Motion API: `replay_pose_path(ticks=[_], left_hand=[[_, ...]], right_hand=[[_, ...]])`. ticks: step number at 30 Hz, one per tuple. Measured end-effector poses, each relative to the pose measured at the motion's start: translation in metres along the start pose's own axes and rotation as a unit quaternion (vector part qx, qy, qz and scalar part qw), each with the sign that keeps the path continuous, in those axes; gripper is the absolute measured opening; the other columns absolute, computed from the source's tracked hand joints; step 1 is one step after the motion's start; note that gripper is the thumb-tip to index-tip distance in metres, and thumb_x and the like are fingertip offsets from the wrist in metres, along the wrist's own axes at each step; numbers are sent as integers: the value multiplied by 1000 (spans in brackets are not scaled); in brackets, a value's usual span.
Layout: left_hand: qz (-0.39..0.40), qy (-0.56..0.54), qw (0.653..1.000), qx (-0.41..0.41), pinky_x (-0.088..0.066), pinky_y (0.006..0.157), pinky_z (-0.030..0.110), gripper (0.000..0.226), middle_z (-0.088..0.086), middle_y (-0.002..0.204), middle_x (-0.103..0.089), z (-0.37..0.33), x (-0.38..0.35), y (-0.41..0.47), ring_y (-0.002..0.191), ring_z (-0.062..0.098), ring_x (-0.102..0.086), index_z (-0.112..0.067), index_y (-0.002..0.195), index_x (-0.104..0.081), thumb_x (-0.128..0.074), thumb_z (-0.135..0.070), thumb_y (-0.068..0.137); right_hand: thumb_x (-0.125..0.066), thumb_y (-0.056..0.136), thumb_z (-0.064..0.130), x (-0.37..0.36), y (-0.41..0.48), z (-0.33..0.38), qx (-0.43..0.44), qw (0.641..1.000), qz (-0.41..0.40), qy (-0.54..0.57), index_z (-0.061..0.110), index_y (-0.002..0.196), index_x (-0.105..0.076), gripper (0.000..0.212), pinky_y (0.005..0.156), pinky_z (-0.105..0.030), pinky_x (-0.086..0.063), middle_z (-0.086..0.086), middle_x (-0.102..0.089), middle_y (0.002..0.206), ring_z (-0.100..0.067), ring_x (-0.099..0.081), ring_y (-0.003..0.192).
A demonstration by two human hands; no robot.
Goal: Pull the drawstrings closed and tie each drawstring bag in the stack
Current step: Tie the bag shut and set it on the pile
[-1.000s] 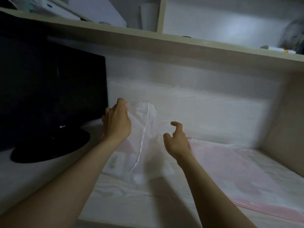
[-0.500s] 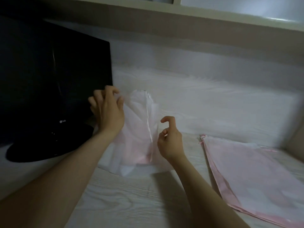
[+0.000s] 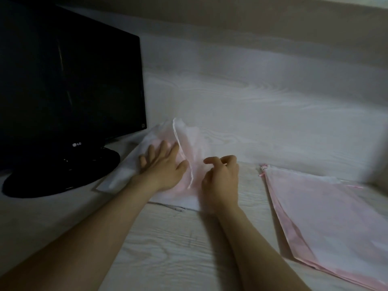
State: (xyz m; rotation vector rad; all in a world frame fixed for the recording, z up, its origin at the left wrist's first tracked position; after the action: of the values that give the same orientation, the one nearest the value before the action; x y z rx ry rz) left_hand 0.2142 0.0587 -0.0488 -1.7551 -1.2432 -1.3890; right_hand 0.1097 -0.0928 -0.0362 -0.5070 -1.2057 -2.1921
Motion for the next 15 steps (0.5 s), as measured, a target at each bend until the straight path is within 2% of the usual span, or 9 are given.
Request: replay_pose_path(ticks=[2,4,6,8,10,12,13,15], left_hand=[[9,27,1000,-3,5,127,61,79,-4,175,20,4,-9,3,160,39,20,-40,165,16,-22,-71,104],[8,50,999,0,5,128,60,83,-4,175,21,7,-11,6,160,39,21,-41,165,16,-26,-74,102],[8,68,998,0,4,127,61,86,-3,176,19,5,-8,7,160,39,19,-42,165,14,-34,-74,101],[-1,81,997,-5,-1,126,61,87,1,177,9,-2,-1,5,161,40,12,-38,168,4,-43,-70,101],[-39,94,995,-13,-16,123,58,78,9,170,-17,-12,12,-1,156,42,-12,-32,163,-23,-53,-63,98],[-115,103,988,-18,-35,109,51,49,13,146,-42,-24,29,-12,134,39,-38,-25,134,-55,-59,-51,93],[-158,103,982,-26,-39,101,49,35,12,135,-46,-33,40,-19,123,37,-43,-21,117,-61,-59,-46,91],[-216,84,971,-62,-43,91,45,22,11,121,-50,-53,52,-33,112,33,-47,-18,95,-61,-56,-39,91]], right_hand=[[-40,81,16,-9,-5,2,37,997,61,-27,15,126,-71,55,98,-45,-47,-10,-56,124,-33,-49,113],[-35,77,21,-18,-10,3,46,991,122,-20,10,129,-69,63,99,-47,-48,-17,-65,124,-40,-54,114],[-36,76,23,-22,-13,5,43,988,151,-5,9,134,-67,67,101,-46,-50,-19,-68,126,-42,-60,116],[-37,76,21,-16,-12,5,29,991,128,13,11,129,-70,64,98,-45,-53,-16,-72,123,-37,-65,112],[-41,78,19,0,-9,1,-2,997,73,34,15,120,-73,53,93,-44,-54,-11,-74,113,-32,-67,103],[-48,85,13,14,-7,-6,-41,997,27,56,17,113,-73,38,89,-43,-54,-8,-72,107,-28,-67,97],[-50,87,10,22,-6,-9,-59,996,13,62,18,112,-72,34,87,-42,-55,-7,-71,106,-26,-67,95],[-52,88,9,33,-2,-13,-82,995,6,58,19,111,-70,31,83,-41,-56,-5,-69,104,-24,-67,93]])
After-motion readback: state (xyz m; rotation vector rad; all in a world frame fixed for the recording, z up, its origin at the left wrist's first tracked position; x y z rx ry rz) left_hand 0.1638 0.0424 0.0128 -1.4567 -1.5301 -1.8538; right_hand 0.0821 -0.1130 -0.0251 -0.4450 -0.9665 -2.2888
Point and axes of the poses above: each hand's wrist, its own y-axis towards the middle knuckle, its own x-axis out of the back of the hand, z = x × y, the point moved 8 cm from there along y, towards the middle knuckle
